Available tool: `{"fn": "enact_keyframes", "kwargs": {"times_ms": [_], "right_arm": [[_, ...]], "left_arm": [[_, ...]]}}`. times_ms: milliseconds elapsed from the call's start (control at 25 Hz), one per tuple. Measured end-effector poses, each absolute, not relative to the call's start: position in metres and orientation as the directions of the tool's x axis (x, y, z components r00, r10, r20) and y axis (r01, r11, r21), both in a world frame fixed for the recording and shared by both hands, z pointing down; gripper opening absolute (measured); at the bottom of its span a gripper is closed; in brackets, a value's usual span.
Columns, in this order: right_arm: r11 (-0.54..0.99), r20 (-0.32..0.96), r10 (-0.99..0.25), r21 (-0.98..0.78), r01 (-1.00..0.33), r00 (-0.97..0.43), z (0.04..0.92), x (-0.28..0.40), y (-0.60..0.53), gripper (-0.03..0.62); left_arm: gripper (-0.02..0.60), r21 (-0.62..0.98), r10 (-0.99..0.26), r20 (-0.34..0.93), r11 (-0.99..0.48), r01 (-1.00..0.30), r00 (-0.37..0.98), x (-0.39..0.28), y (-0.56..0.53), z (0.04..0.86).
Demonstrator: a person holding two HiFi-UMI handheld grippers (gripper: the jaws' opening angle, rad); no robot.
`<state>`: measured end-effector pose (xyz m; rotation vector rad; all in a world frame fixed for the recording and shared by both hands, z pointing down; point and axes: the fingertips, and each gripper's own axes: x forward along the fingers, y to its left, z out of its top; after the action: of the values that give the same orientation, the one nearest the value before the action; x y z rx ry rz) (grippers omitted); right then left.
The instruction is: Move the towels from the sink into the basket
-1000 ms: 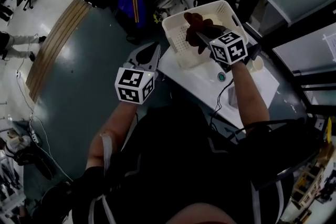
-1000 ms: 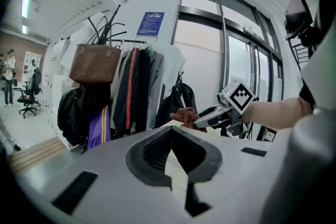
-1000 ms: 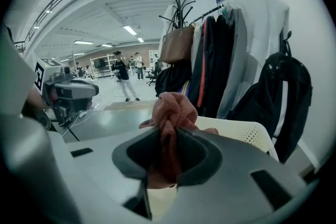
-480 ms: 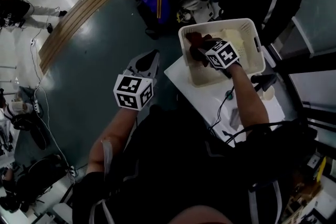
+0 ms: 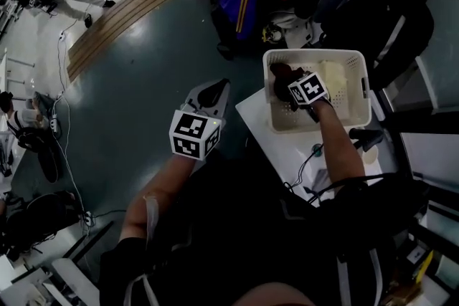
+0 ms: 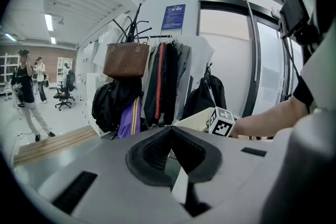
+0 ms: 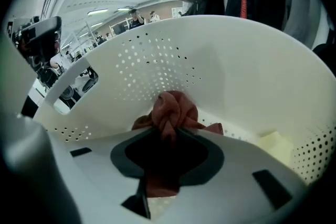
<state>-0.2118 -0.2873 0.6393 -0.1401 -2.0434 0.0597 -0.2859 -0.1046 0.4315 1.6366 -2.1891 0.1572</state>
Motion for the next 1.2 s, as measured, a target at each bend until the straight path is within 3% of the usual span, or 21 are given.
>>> {"fn": "enact_keyframes", "kwargs": {"times_ms": [80, 240, 680, 920, 1200], "right_arm": [[0.994, 0.885, 0.110, -0.089, 0.067, -0.453, 0.638, -0.210, -0.288, 0.134], [0.997, 0.881, 0.078, -0.072, 0.031, -0.467, 0.621, -0.205, -0.289, 0.236], [0.993, 0.716, -0.065, -0.021, -0.115, -0.695, 0.493, -0.192, -0.268, 0.258], [0.953, 0.607, -0.237, -0.005, -0.302, -0.758, 0.436, -0.138, -0.249, 0.199], [0.856, 0.555, -0.437, 0.014, -0.516, -0.708, 0.415, -0.048, -0.226, 0.111]], "left_arm": [[0.008, 0.154, -0.895, 0.376, 0.316, -0.936, -0.240, -0.285, -0.098, 0.431], [0.008, 0.157, -0.901, 0.360, 0.313, -0.937, -0.241, -0.283, -0.089, 0.425], [0.008, 0.181, -0.953, 0.284, 0.160, -0.970, -0.104, -0.265, -0.083, 0.406], [0.008, 0.201, -0.974, 0.225, 0.017, -0.979, 0.029, -0.236, -0.090, 0.399], [0.008, 0.240, -0.965, 0.177, -0.151, -0.959, 0.196, -0.193, -0.093, 0.401]]}}
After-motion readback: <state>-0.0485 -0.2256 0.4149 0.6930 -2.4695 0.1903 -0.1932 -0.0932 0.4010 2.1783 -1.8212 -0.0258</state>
